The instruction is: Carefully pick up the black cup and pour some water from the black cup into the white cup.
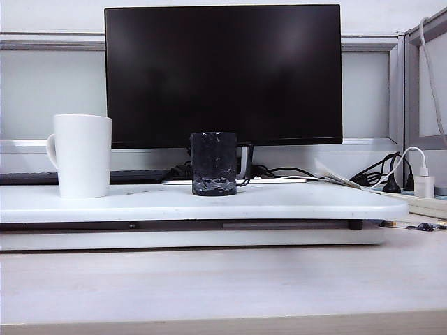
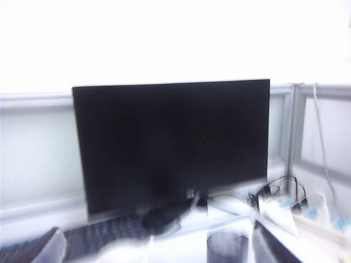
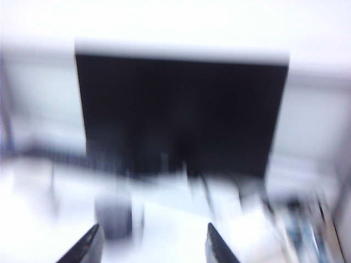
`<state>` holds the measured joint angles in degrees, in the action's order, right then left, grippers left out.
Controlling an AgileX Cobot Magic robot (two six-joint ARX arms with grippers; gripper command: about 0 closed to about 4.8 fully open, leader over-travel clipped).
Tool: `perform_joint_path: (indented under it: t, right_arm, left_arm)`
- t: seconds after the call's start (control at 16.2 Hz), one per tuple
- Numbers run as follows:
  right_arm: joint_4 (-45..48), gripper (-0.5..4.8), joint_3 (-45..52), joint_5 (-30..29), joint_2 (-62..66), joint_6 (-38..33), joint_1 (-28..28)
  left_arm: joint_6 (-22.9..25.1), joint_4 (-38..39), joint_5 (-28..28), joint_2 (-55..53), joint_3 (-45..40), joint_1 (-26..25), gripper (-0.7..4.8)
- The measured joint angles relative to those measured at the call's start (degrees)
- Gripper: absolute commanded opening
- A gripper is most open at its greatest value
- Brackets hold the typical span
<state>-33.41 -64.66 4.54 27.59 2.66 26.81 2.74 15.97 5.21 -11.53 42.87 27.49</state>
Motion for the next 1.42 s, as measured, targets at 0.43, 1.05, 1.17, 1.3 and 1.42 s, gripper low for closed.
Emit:
perform_joint_path:
  t: [0.43,1.05,1.17,1.3,1.42]
  right_arm:
    - [-0.5,2.43,18.5,-1.0,-11.9,-6.7,0.0]
    - [34.8,2.43,48.8,-6.4,5.6,-10.4,0.1]
    - [36.0,2.43,51.3,-7.1,8.8,-10.6,0.2]
    - [34.1,2.43,52.0,-7.2,9.9,-10.6,0.2]
    - [33.8,2.42,52.0,-7.2,9.8,-10.6,0.2]
  left_arm:
    - [-4.0,15.0,-1.7,4.9,-6.9,0.0,4.79]
    - [-10.8,-2.4,-2.8,4.2,-31.8,0.0,4.79]
    - [-13.1,-1.8,-2.8,4.2,-36.2,0.0,4.79]
    - [-14.2,-1.3,-2.8,4.2,-37.2,0.0,4.79]
    - [-14.2,-1.4,-2.8,4.3,-37.1,0.0,4.79]
